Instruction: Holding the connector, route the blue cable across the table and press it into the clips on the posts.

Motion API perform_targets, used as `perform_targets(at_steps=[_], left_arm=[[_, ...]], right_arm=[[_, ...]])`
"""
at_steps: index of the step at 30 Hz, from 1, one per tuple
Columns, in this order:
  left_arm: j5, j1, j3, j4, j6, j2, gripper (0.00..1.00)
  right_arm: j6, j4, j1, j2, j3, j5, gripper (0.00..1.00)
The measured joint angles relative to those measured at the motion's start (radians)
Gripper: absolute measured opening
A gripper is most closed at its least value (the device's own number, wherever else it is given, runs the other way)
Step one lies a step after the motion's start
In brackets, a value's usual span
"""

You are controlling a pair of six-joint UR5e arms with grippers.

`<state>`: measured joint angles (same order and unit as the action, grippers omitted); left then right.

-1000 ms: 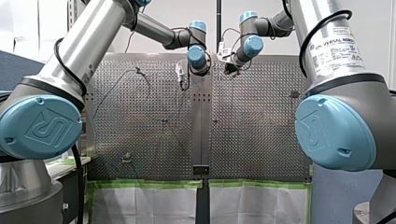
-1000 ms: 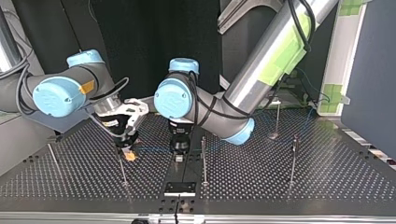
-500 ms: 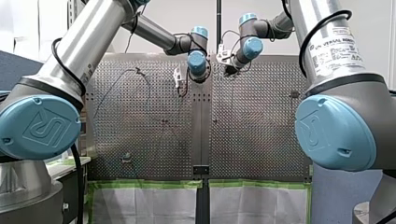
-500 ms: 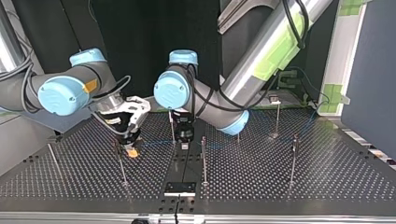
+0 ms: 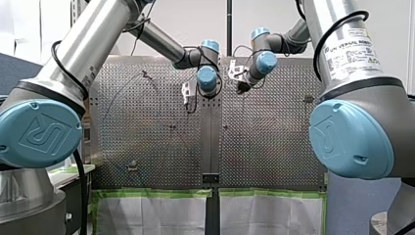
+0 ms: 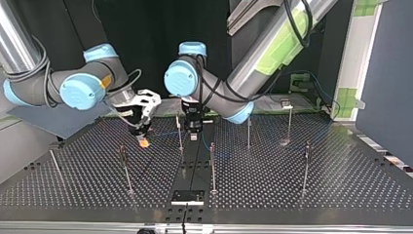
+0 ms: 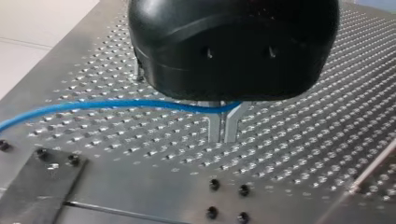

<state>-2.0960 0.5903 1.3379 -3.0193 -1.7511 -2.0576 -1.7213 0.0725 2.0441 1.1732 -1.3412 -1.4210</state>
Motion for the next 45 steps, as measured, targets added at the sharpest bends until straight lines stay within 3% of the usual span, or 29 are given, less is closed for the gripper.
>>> perform_targets(at_steps=[11,17,21,31,38,45], left_arm=[[0.078,0.004,0.111,0.111,-0.008,-0.030,0.00],[0.095,0.007,0.175,0.175,-0.011,-0.077,0.00],[0.103,0.007,0.211,0.218,-0.019,-0.084,0.00],[0.135,0.008,0.223,0.302,-0.035,-0.097,0.00],[0.156,0.009,0.223,0.321,-0.044,-0.148,0.00],[0.180,-0.005,0.223,0.361,-0.061,-0.164,0.00]], right_arm=[[0.018,-0.087,-0.012,-0.007,-0.106,-0.002,0.00],[0.045,-0.100,-0.010,-0.031,-0.145,-0.003,0.00],[0.051,-0.102,-0.007,-0.043,-0.160,-0.004,0.00],[0.045,-0.156,-0.004,-0.087,-0.222,-0.002,0.00],[0.036,-0.179,-0.013,-0.111,-0.228,0.001,0.00],[0.019,-0.221,-0.027,-0.122,-0.228,0.005,0.00]])
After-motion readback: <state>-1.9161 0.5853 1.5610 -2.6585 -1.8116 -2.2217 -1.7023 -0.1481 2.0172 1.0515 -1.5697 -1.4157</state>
